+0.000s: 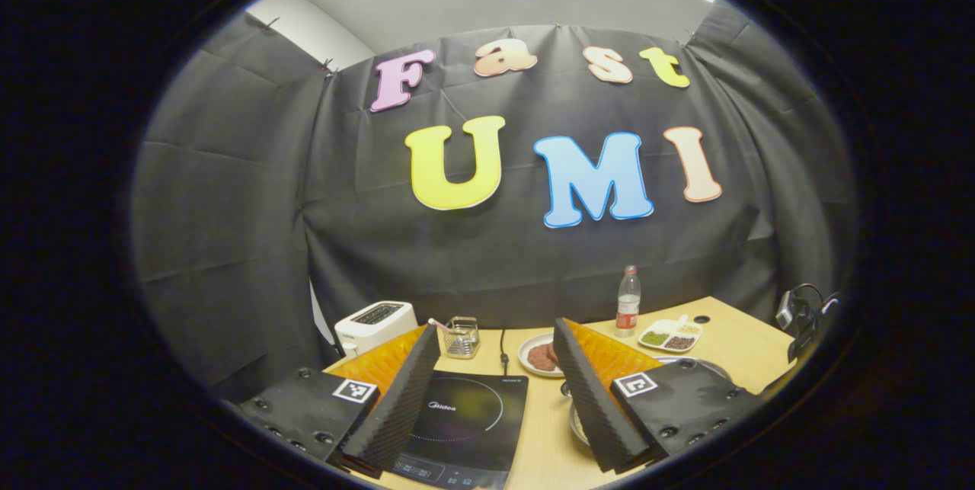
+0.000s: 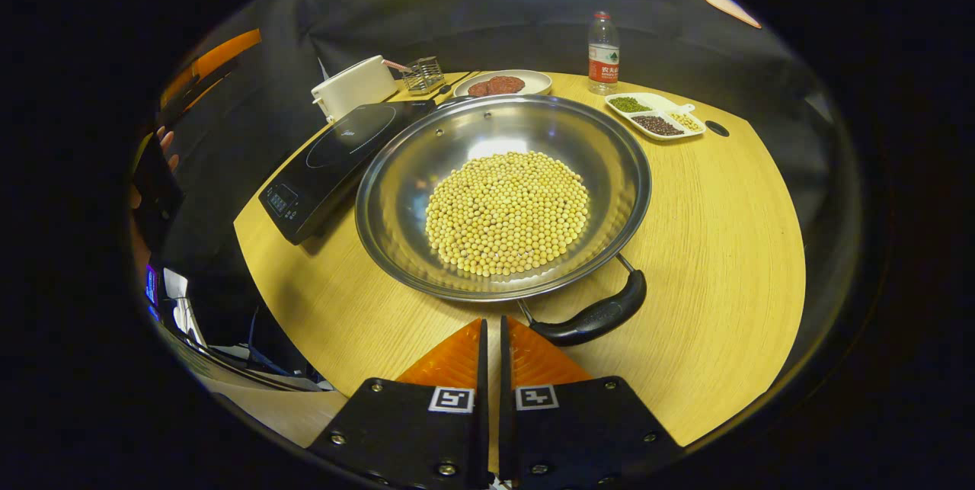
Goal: First push the handle of the pot to place it horizontally, then grasp the pot with both hands and set it on the induction cooktop.
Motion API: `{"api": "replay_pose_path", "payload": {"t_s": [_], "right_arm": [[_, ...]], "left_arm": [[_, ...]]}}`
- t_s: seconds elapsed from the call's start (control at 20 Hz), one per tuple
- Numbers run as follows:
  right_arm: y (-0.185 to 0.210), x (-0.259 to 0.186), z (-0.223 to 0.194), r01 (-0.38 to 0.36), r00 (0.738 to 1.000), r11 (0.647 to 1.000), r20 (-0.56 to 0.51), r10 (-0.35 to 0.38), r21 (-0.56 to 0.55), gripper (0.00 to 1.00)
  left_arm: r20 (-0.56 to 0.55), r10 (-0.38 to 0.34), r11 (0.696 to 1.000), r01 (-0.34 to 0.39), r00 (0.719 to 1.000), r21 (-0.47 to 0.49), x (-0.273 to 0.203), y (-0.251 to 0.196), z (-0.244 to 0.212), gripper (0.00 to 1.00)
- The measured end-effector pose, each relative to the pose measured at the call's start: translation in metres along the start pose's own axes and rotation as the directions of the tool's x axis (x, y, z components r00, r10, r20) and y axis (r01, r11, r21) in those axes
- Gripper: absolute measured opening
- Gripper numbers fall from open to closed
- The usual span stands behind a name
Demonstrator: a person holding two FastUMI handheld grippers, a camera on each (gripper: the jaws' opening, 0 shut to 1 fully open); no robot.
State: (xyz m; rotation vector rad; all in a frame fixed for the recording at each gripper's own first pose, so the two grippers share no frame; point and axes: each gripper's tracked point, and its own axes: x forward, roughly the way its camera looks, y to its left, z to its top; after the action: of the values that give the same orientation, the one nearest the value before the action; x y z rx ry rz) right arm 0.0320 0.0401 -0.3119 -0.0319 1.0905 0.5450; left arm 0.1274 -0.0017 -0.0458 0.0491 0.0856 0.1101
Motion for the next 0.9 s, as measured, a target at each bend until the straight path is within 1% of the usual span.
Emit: {"api": "replay_pose_path", "payload": {"t_s": [0.55,0.6,0.75,0.8,0.85,0.9], "right_arm": [[-0.056,0.006,0.022,0.055,0.998,0.998,0.016,-0.055,0.022,0.06],[-0.061,0.008,0.023,0.062,0.998,0.998,0.014,-0.062,0.020,0.06],[-0.076,0.010,0.028,0.079,0.997,0.997,0.013,-0.079,0.011,0.06],[-0.081,0.011,0.029,0.084,0.996,0.996,0.013,-0.084,0.008,0.06],[-0.085,0.012,0.031,0.090,0.996,0.996,0.014,-0.090,0.007,0.06],[-0.089,0.012,0.032,0.100,0.995,0.995,0.017,-0.100,0.006,0.06]], "left_arm": [[-0.027,0.028,1.000,-0.027,0.999,0.012,0.005,-0.009,-0.010,0.97],[-0.031,0.032,0.999,-0.032,0.999,0.015,0.005,-0.009,-0.012,0.91],[-0.046,0.044,0.999,-0.043,0.998,0.023,0.005,-0.009,-0.016,0.90],[-0.051,0.048,0.999,-0.046,0.998,0.025,0.006,-0.009,-0.018,0.97],[-0.054,0.051,0.998,-0.049,0.997,0.027,0.006,-0.009,-0.018,0.90],[-0.057,0.054,0.998,-0.052,0.997,0.028,0.007,-0.011,-0.021,1.00]]}}
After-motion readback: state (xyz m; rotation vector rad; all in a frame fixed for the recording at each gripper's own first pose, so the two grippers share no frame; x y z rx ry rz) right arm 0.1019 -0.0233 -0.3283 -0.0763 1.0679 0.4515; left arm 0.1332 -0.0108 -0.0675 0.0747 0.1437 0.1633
